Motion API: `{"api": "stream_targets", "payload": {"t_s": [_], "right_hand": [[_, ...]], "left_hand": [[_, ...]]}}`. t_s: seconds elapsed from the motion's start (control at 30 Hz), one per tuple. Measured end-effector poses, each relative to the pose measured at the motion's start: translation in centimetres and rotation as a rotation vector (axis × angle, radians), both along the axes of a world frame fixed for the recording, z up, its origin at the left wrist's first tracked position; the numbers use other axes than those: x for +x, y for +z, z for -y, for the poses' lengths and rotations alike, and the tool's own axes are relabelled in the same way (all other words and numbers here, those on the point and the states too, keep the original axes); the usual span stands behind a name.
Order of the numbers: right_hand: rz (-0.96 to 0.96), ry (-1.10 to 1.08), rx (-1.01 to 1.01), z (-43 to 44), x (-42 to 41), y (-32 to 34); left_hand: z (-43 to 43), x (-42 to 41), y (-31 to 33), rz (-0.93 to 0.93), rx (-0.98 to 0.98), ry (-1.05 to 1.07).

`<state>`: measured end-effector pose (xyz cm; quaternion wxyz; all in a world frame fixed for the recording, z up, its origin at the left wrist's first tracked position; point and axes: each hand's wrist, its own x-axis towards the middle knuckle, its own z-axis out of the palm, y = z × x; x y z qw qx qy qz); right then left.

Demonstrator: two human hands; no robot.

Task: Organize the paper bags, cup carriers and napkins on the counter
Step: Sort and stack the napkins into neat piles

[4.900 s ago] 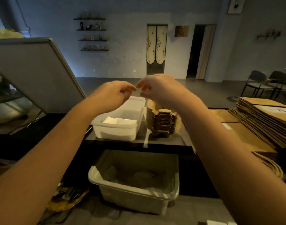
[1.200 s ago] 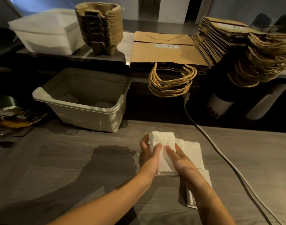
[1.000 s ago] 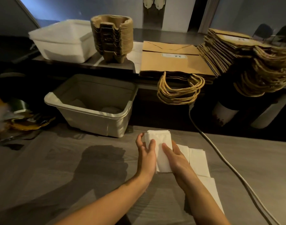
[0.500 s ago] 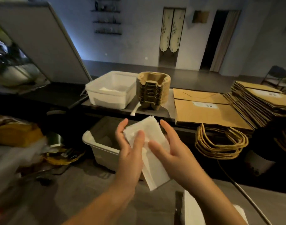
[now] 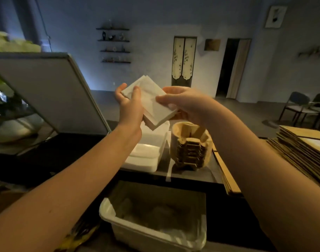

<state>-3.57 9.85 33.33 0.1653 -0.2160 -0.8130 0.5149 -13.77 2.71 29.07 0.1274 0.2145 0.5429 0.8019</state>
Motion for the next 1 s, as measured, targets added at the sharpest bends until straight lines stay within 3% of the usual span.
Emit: {"api": "stream_targets", "payload": {"t_s": [0.17,0.3,0.47,0.6,0.83,1.0], "right_hand": [[0.311,-0.137,0.240,-3.8,-7.6,0.1],[0.489,-0.144,0.209,-6.0,-11.5,-0.9],[0.653,-0.077,0.282,-6.9,-14.5,-2.4],[0.795,0.033,0.479,-6.7,-15.4,-3.3],[0.898,0.110,0.530,-7.1,-16.5,-5.9],[0.941,0.148,0.578,-7.2,-16.5,-7.4]], "left_hand": [[-2.6,-6.6,-1.6,0.098,-0.185,-0.132],[-3.9,-10.5,-2.7,0.098,-0.358,-0.166],[-5.5,-12.9,-4.2,-0.045,-0.617,-0.147],[-7.4,-12.8,-5.4,-0.380,-0.886,-0.157],[-8.3,-13.4,-7.2,-0.521,-0.996,-0.222],[-8.5,-13.7,-8.3,-0.592,-1.259,-0.350]]}}
